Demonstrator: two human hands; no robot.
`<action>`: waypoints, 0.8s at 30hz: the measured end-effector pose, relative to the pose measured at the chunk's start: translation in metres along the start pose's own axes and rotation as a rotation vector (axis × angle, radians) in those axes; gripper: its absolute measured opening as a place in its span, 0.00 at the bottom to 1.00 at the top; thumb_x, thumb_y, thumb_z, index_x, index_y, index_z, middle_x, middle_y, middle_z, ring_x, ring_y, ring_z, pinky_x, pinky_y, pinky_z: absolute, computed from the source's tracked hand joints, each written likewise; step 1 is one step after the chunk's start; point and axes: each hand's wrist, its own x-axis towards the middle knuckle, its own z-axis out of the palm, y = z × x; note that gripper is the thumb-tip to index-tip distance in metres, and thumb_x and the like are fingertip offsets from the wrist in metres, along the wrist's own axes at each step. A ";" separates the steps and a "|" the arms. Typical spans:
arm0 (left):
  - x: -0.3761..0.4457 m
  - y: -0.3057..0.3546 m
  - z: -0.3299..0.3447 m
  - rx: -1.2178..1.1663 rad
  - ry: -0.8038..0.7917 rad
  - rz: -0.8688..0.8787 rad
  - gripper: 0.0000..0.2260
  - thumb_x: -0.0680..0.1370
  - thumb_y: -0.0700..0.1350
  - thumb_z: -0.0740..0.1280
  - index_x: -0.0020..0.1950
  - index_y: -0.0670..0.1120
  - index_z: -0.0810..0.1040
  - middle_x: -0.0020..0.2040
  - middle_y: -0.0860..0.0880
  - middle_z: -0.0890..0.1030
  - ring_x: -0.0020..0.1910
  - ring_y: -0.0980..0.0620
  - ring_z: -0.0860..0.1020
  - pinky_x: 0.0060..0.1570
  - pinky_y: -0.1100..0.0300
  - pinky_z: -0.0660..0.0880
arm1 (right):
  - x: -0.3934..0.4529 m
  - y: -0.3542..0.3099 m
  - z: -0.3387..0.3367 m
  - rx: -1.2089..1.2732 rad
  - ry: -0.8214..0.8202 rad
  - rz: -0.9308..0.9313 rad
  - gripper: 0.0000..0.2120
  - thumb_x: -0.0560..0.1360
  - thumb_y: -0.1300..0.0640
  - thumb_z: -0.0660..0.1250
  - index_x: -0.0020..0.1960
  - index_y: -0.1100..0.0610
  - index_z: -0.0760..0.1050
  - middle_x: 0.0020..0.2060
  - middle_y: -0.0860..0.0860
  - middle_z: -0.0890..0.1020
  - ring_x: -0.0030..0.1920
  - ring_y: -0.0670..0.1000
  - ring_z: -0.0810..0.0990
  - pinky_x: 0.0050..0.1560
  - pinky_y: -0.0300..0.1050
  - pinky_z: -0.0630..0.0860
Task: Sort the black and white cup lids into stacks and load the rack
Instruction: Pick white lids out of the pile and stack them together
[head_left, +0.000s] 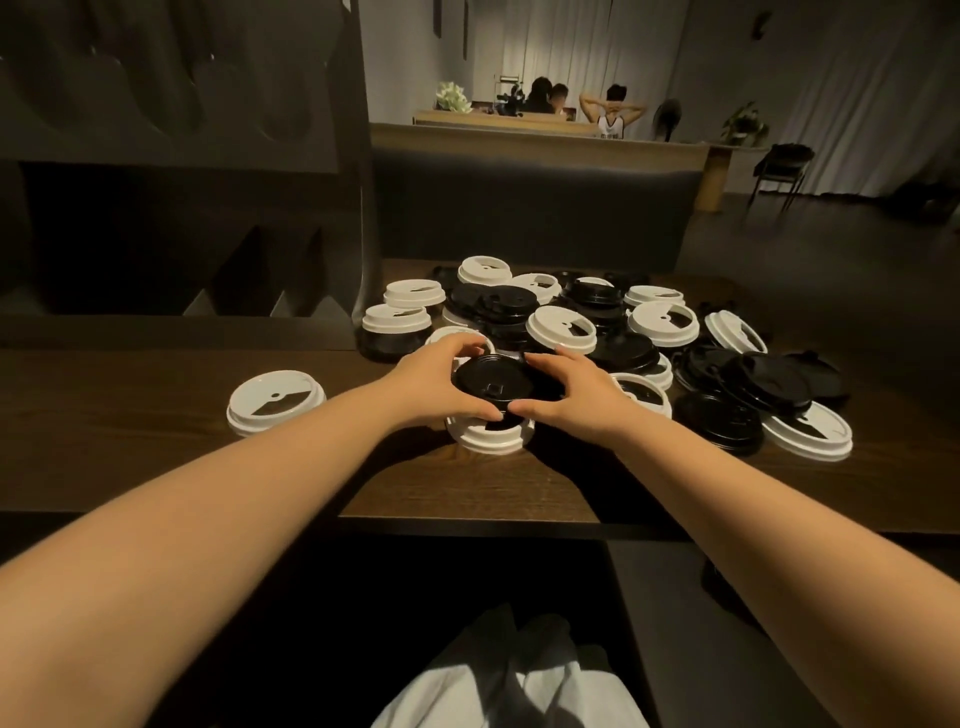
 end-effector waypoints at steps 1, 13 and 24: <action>0.000 0.000 0.000 -0.009 0.029 0.022 0.39 0.66 0.48 0.79 0.72 0.51 0.65 0.69 0.51 0.70 0.70 0.52 0.68 0.65 0.59 0.67 | 0.002 -0.001 0.001 0.004 0.013 -0.006 0.37 0.71 0.40 0.70 0.75 0.49 0.61 0.76 0.53 0.60 0.77 0.53 0.50 0.75 0.55 0.53; -0.002 -0.001 -0.006 0.098 0.251 0.133 0.40 0.64 0.50 0.80 0.72 0.48 0.66 0.69 0.49 0.71 0.68 0.51 0.68 0.66 0.57 0.66 | 0.012 -0.005 0.002 0.074 0.031 -0.049 0.41 0.69 0.40 0.72 0.76 0.44 0.56 0.77 0.53 0.54 0.77 0.54 0.46 0.74 0.56 0.49; -0.039 -0.046 -0.059 0.080 0.176 -0.098 0.39 0.66 0.51 0.78 0.73 0.50 0.66 0.70 0.49 0.72 0.69 0.51 0.69 0.65 0.56 0.67 | 0.029 -0.076 0.040 0.075 -0.088 -0.132 0.29 0.77 0.41 0.62 0.73 0.53 0.64 0.68 0.56 0.70 0.69 0.57 0.67 0.68 0.56 0.65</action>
